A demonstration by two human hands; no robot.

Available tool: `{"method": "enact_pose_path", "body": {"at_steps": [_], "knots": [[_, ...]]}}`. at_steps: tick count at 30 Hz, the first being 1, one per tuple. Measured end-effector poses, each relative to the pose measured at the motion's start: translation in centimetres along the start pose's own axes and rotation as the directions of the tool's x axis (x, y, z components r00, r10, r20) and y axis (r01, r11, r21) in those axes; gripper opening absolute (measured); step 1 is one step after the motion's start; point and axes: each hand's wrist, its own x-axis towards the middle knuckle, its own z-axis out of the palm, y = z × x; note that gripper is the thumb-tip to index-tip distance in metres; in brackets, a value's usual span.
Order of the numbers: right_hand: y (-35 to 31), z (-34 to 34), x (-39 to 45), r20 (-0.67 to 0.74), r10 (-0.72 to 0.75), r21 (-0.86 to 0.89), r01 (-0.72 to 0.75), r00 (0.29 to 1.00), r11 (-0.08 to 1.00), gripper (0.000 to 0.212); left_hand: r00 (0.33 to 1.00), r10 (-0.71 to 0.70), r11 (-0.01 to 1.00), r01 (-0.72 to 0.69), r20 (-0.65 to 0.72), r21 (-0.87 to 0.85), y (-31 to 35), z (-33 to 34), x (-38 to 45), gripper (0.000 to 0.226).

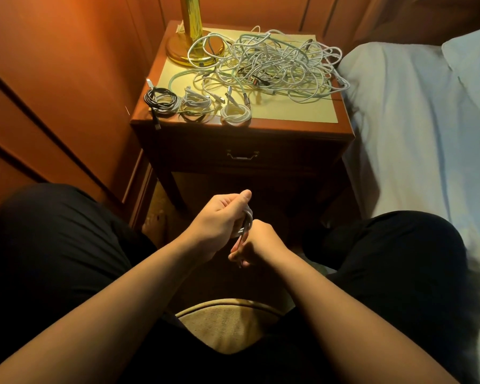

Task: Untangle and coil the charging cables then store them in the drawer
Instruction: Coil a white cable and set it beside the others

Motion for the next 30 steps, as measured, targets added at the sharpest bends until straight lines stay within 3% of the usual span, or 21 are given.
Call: {"method": "enact_pose_path", "body": {"at_steps": [6, 13, 16, 21, 26, 30], "knots": [[0.9, 0.8, 0.2, -0.11, -0.088, 0.032, 0.092, 0.99, 0.995, 0.037, 1.0, -0.001, 1.0, 0.001, 0.029, -0.014, 0.5, 0.9, -0.6, 0.051], [0.1, 0.2, -0.7, -0.015, -0.104, -0.025, 0.104, 0.994, 0.994, 0.017, 0.999, -0.019, 0.997, 0.015, -0.05, -0.076, 0.0, 0.8, -0.6, 0.053], [0.1, -0.4, -2.3, 0.011, -0.203, 0.062, 0.202, 0.979, 0.977, 0.011, 0.993, 0.016, 0.998, -0.022, -0.117, -0.056, 0.2, -0.5, 0.1, 0.054], [0.7, -3.4, -4.9, 0.083, -0.368, 0.148, 0.353, 0.926, 0.924, 0.053, 0.997, 0.006, 0.999, -0.008, -0.079, -0.033, 1.0, -2.8, 1.3, 0.062], [1.1, -6.7, -6.2, -0.113, -0.51, 0.509, 0.49, 0.853, 0.707, 0.026, 0.999, -0.03, 0.998, 0.032, -0.031, 0.045, 0.3, -2.3, 0.9, 0.054], [1.0, -7.0, -6.9, -0.169, -0.569, 0.482, 0.571, 0.805, 0.665, 0.014, 0.998, -0.02, 0.999, 0.022, -0.067, 0.039, -0.1, -1.9, 1.0, 0.052]]}}
